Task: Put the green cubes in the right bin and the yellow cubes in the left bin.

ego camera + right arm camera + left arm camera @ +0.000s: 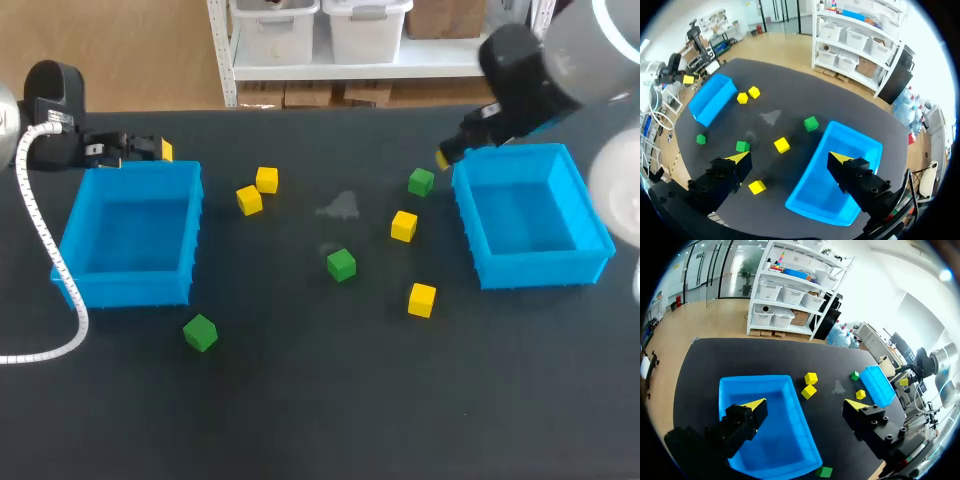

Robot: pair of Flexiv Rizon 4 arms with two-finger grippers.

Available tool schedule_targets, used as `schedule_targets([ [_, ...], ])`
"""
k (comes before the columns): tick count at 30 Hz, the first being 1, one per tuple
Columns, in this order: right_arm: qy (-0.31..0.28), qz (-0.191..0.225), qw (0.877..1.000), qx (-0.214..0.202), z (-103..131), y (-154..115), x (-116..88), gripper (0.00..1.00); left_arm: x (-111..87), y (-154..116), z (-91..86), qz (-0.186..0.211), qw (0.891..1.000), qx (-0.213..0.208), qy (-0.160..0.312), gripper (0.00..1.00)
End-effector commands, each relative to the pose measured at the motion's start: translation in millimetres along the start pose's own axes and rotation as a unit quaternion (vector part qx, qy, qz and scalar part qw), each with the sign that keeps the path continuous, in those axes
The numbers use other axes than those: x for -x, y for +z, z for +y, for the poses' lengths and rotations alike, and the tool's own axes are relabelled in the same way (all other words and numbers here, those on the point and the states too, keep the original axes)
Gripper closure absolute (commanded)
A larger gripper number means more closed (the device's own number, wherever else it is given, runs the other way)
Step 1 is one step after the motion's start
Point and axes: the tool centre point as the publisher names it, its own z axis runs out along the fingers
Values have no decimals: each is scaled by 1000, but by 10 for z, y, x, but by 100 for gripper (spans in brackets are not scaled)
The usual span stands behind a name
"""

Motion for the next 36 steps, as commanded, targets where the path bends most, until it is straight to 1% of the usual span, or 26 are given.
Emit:
schedule_targets([
  [1, 2, 25, 999, -35, 192, 161, 100, 0, -13, -1, 22, -3, 1000, -5, 1, 0],
  [6, -18, 48, 998, -31, 434, 307, 174, 0, -13, -1, 22, -3, 1000, -5, 1, 0],
  [10, -36, 70, 996, -33, 615, 474, 214, 0, -13, -1, 22, -3, 1000, -5, 1, 0],
  [16, -53, 93, 994, -26, 832, 705, 197, 0, -13, -1, 22, -3, 1000, -5, 1, 0],
  [22, -24, 115, 993, -12, 920, 969, 169, 0, -13, -1, 22, -3, 1000, -5, 1, 0],
  [27, -11, 130, 991, -16, 997, 1160, 126, 0, -13, -1, 22, -3, 1000, -5, 1, 0],
  [32, -3, 150, 988, -32, 1066, 1334, 45, 0, -13, -1, 22, -3, 1000, -5, 1, 0],
  [36, -17, 159, 986, -41, 1133, 1446, -40, 0, -13, -1, 22, -3, 1000, -5, 1, 0],
])
